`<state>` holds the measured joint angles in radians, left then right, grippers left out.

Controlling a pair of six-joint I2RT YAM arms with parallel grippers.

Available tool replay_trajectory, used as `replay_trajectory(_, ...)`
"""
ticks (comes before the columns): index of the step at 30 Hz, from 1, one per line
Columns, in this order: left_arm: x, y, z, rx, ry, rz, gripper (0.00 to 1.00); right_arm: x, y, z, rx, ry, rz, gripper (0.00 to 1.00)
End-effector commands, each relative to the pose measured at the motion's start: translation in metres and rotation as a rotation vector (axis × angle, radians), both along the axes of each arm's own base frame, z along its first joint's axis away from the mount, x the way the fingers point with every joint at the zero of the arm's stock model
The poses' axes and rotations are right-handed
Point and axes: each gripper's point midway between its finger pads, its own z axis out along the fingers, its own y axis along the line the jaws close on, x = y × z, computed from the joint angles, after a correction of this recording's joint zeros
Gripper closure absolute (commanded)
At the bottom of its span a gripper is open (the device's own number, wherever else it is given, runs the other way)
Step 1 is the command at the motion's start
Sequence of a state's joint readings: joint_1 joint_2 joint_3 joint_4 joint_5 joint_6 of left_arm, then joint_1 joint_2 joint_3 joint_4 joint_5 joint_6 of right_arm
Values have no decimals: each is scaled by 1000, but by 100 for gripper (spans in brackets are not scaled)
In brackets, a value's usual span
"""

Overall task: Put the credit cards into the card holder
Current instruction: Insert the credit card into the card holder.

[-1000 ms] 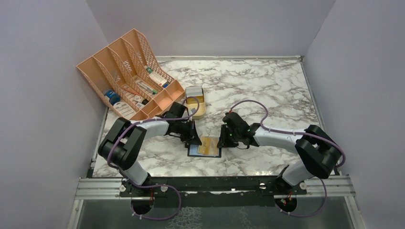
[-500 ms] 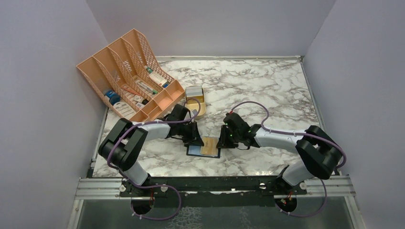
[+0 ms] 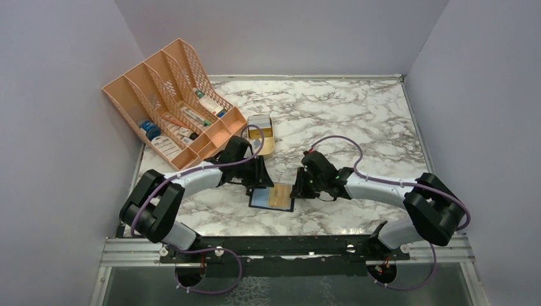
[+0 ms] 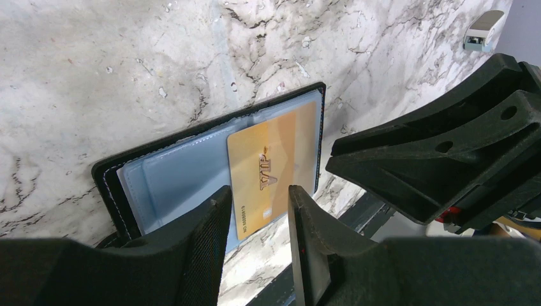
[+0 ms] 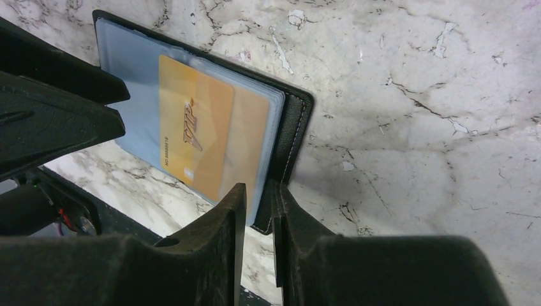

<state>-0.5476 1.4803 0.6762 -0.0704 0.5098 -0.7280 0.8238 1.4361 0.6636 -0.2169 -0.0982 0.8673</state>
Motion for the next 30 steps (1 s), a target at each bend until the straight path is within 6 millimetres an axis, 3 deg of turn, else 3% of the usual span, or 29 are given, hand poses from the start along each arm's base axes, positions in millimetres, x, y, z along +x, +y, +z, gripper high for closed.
replay_trajectory(1,-3,4,-6,27,-10,-1,60,-4,5,5,36,-3,19,79)
replay_trajectory(10,-9,-1,-15,26,-1,-20,54,-6,11,-6,50,31,33,79)
replay_trajectory(17,-13,-9,-26,15,23,-23,54,-6,12,-9,52,32,34,79)
replay_trajectory(30,-21,-35,-20,-34,36,-54,60,-6,13,-14,57,34,36,79)
